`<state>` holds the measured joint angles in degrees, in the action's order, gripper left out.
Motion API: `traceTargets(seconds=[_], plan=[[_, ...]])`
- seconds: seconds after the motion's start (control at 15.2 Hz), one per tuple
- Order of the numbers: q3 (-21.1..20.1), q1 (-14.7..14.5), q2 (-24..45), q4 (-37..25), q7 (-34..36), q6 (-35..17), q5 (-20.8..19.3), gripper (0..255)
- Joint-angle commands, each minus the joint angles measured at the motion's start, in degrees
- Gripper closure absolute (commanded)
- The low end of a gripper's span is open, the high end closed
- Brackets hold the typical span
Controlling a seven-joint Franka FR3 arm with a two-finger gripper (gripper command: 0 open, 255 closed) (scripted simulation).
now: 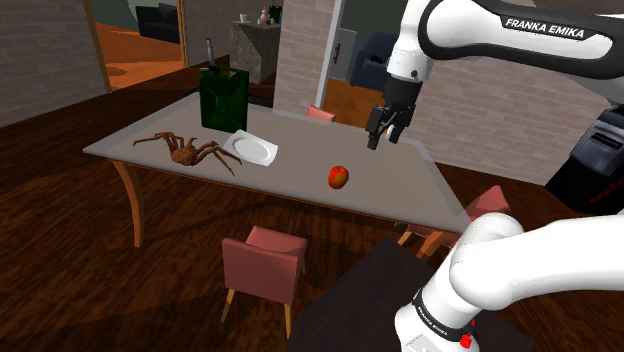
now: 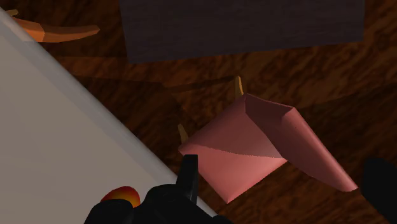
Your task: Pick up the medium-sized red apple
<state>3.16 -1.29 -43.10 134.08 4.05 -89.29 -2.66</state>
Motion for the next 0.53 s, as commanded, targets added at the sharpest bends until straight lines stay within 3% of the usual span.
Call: traceTargets(seconds=[0.0,0.46], plan=[[0.0,0.0,0.0,0.0,0.0,0.0,0.0,0],[5.4,1.8,8.0,2.8,-5.1,-12.3,-3.4,0]])
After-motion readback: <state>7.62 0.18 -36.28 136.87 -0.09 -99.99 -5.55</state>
